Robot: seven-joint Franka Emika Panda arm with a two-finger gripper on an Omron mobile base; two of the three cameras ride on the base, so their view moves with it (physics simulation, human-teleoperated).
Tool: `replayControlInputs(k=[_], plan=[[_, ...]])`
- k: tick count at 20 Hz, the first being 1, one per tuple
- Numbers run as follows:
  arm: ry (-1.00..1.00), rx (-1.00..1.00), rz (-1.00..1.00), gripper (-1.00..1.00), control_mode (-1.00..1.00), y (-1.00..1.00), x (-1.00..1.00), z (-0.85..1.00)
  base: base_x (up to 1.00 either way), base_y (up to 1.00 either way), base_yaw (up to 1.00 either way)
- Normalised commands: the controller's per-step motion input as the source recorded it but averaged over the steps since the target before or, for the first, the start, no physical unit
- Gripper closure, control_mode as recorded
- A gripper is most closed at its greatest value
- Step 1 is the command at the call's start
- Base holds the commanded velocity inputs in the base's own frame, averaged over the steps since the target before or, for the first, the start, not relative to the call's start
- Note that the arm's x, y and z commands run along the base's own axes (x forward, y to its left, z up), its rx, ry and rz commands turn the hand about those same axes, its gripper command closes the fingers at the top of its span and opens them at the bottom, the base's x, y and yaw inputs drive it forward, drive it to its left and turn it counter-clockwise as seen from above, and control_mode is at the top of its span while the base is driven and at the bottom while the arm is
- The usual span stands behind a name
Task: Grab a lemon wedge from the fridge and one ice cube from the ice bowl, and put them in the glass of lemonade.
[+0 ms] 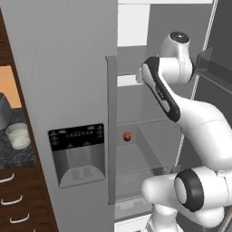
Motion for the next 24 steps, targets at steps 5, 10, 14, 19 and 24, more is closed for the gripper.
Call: replayControlInputs(k=[5,10,14,19,24], plan=[[0.0,0.0,0.0,1.0,1.0,0.0,0.0,0.0,-0.98,0.0,-0.13],[0.0,0.0,0.0,1.0,1.0,0.0,0.0,0.0,-0.45,0.53,-0.13],[0.0,0.0,0.0,1.0,1.0,0.0,0.0,0.0,-0.03,1.0,-0.09],[0.0,0.0,0.0,1.0,1.0,0.0,0.0,0.0,-0.68,0.64,-0.07],[0.0,0.0,0.0,1.0,1.0,0.0,0.0,0.0,-0.72,0.72,-0.09]])
